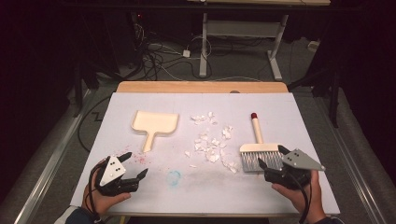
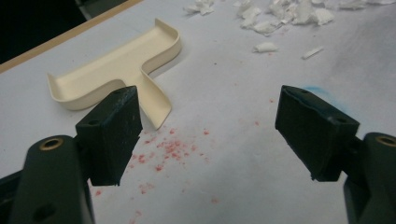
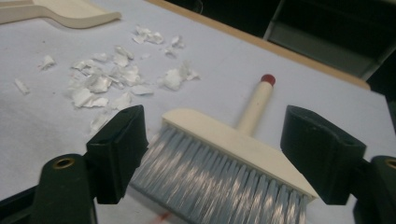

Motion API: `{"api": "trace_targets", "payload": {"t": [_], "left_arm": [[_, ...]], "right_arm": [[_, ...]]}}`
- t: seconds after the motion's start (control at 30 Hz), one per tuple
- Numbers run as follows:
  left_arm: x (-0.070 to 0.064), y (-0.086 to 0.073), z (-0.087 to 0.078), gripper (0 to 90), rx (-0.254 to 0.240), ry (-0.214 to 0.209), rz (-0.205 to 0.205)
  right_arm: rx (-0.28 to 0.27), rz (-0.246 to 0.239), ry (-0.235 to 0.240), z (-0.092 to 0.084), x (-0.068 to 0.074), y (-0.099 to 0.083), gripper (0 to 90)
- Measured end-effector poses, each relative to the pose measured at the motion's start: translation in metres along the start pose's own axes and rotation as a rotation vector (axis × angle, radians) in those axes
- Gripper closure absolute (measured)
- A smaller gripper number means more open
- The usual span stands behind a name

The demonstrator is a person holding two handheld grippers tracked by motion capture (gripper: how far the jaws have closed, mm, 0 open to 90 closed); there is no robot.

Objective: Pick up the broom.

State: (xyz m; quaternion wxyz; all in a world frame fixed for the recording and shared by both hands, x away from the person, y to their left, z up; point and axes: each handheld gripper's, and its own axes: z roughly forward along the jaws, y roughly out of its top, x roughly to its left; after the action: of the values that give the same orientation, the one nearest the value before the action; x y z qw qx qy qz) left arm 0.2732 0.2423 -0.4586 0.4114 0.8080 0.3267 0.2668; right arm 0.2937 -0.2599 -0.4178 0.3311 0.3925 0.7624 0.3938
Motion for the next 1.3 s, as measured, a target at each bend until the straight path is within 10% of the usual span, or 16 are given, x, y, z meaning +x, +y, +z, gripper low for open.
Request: {"api": "trace_targets", "payload": {"t": [0.37, 0.93, 1.17, 1.3], "left_arm": [[0.0, -0.002, -0.004, 21.8, 0.008, 0.02, -0.004], [-0.004, -0.002, -0.002, 21.8, 0.024, 0.013, 0.002], [-0.004, -0.002, -0.002, 21.8, 0.035, 0.015, 0.014], [-0.004, -0.002, -0.001, 22.0, 0.038, 0.015, 0.023]], "right_arm": [[0.202, 0.12, 0.012, 0.051, -0.042, 0.035, 26.3], [0.503, 0.167, -0.095, 0.137, -0.056, 0.062, 29.7], [0.667, 0.182, -0.099, 0.169, -0.059, 0.049, 51.6], [0.662, 0.235, -0.06, 0.172, -0.059, 0.047, 63.4]]}}
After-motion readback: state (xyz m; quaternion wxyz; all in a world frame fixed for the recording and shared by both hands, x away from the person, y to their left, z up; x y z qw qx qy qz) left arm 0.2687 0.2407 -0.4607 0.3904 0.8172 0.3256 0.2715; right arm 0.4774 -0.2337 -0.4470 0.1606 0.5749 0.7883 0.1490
